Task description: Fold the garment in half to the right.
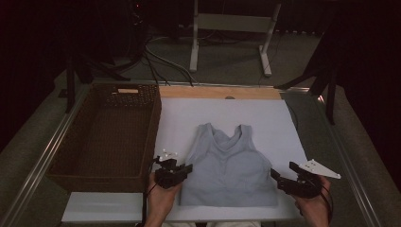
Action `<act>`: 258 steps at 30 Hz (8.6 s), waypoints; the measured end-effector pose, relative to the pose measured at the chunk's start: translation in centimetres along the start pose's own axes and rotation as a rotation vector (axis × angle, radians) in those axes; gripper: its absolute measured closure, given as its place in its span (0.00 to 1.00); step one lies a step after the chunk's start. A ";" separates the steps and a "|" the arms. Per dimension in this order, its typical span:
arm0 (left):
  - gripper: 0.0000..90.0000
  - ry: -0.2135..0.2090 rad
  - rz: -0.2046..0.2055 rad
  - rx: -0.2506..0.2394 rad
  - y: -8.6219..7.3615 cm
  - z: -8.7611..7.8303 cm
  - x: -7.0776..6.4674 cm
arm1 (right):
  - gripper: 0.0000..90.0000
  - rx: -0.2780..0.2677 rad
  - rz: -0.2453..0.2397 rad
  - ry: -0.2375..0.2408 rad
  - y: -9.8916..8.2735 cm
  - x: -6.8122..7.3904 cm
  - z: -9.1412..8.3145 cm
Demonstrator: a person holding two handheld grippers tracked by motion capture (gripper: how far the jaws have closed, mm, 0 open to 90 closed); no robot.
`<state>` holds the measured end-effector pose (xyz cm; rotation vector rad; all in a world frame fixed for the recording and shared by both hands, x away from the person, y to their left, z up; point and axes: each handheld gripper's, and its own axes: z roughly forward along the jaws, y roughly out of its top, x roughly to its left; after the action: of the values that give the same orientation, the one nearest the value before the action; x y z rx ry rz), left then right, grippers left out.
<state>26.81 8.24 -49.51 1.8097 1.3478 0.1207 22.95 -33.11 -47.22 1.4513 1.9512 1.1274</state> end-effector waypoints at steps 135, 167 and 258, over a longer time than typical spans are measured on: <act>0.26 -0.287 0.239 0.003 5.5 7.5 -13.4 | 0.19 -0.054 -0.008 0.002 0.1 0.1 -0.5; 0.04 -0.149 0.265 -0.132 5.2 4.6 -9.2 | 0.23 0.018 -0.037 0.087 1.5 2.0 1.5; 0.05 -0.146 0.234 -0.150 4.6 3.1 -6.4 | 0.71 0.209 -0.053 -0.080 2.2 -0.5 4.3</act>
<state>29.15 0.96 -45.89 1.8060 0.9963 0.2053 27.66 -31.89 -47.87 1.5151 2.0882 0.8501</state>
